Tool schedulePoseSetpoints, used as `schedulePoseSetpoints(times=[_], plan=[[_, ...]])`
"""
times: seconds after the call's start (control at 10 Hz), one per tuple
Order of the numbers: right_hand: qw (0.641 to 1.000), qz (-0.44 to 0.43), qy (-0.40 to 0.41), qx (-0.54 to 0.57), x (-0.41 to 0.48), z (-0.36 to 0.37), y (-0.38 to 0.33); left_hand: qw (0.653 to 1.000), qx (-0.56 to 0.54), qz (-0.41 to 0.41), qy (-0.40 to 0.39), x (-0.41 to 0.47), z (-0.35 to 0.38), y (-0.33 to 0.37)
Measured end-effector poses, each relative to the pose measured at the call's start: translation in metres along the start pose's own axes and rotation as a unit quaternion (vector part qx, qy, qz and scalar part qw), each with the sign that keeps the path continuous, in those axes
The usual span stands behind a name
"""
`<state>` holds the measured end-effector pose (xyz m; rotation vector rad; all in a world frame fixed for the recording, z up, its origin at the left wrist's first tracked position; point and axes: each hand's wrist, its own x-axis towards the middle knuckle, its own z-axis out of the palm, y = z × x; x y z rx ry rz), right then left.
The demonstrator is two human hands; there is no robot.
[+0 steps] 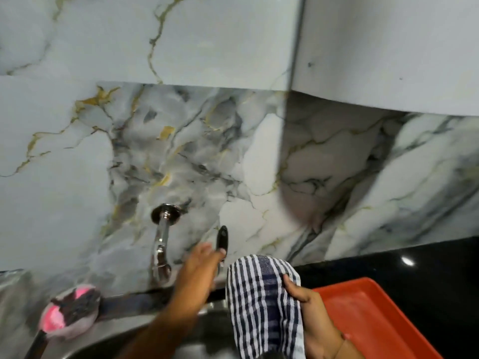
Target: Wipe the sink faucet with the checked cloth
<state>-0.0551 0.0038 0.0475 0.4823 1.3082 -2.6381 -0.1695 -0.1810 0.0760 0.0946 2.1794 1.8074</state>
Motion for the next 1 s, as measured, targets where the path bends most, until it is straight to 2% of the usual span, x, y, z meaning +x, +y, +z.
schedulePoseSetpoints(times=[0.1,0.2,0.3,0.4,0.6,0.7,0.8,0.9,1.0], plan=[[0.999,0.04,0.011,0.016,-0.021,-0.035,-0.008,0.956,-0.118,-0.235,-0.13,-0.034,0.062,-0.039],[0.994,0.063,0.08,-0.032,-0.041,-0.087,-0.012,0.936,-0.153,-0.276,-0.157,-0.053,0.114,-0.061],[0.964,0.019,0.187,-0.19,-0.059,-0.151,-0.024,0.956,-0.099,-0.239,-0.137,-0.056,0.174,-0.082],[0.925,0.015,0.256,-0.279,-0.062,-0.212,-0.034,0.957,-0.078,-0.246,-0.13,-0.053,0.233,-0.093],[0.897,0.028,0.327,-0.295,-0.026,-0.298,-0.044,0.973,0.011,-0.215,-0.086,-0.009,0.326,-0.123],[0.881,0.04,0.349,-0.318,-0.006,-0.326,-0.032,0.969,0.064,-0.228,-0.071,0.007,0.346,-0.134],[0.838,0.053,0.372,-0.396,0.006,-0.336,-0.022,0.962,0.104,-0.235,-0.094,0.006,0.353,-0.138],[0.75,0.051,0.426,-0.503,0.003,-0.332,-0.025,0.956,0.145,-0.232,-0.103,0.004,0.349,-0.136],[0.689,-0.03,0.459,-0.561,-0.005,-0.31,-0.028,0.97,0.166,-0.162,-0.078,-0.005,0.328,-0.123]])
